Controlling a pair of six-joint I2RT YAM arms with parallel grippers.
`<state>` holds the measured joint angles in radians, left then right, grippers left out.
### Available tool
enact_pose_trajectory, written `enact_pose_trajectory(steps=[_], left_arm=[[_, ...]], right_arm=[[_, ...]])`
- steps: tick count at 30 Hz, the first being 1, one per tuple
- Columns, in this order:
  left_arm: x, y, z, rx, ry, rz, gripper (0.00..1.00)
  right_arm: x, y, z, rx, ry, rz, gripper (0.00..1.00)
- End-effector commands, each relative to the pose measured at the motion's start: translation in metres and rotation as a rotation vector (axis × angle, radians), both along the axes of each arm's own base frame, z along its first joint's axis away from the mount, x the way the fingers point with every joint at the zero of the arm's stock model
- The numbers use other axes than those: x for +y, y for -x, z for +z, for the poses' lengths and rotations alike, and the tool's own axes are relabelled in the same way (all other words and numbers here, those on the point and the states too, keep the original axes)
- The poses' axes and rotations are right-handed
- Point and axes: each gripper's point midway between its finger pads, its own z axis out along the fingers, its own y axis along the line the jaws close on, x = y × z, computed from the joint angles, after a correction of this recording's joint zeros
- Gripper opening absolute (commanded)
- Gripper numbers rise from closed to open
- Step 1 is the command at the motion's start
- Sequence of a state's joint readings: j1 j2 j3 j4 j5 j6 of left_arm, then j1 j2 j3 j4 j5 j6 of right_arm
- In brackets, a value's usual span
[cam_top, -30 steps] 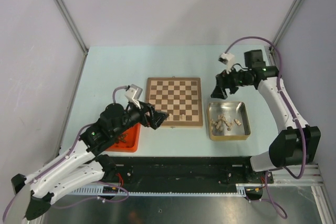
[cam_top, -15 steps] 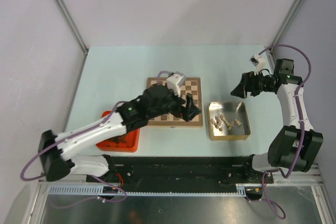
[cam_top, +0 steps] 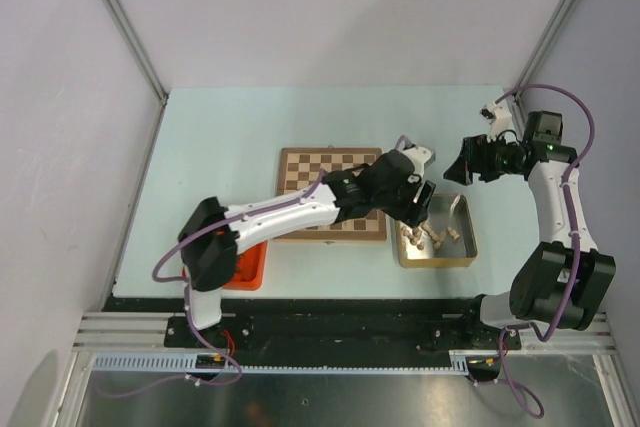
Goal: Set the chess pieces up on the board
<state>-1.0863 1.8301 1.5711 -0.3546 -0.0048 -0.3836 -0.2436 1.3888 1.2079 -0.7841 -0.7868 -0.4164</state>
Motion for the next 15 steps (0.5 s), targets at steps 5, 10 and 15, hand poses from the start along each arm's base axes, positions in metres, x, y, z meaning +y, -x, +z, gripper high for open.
enact_pose_trajectory(steps=[5,10,15], left_arm=[[-0.028,-0.017,-0.019,0.020,-0.050,0.007,0.66],[-0.038,-0.030,-0.033,0.044,-0.062,0.028,0.62],[-0.038,-0.041,-0.047,0.117,-0.062,0.035,0.57]], right_arm=[[-0.008,-0.006,0.004,-0.023,0.006,-0.042,0.86],[-0.008,-0.006,0.003,-0.018,0.005,-0.042,0.86],[-0.009,-0.007,0.001,-0.015,0.004,-0.042,0.86]])
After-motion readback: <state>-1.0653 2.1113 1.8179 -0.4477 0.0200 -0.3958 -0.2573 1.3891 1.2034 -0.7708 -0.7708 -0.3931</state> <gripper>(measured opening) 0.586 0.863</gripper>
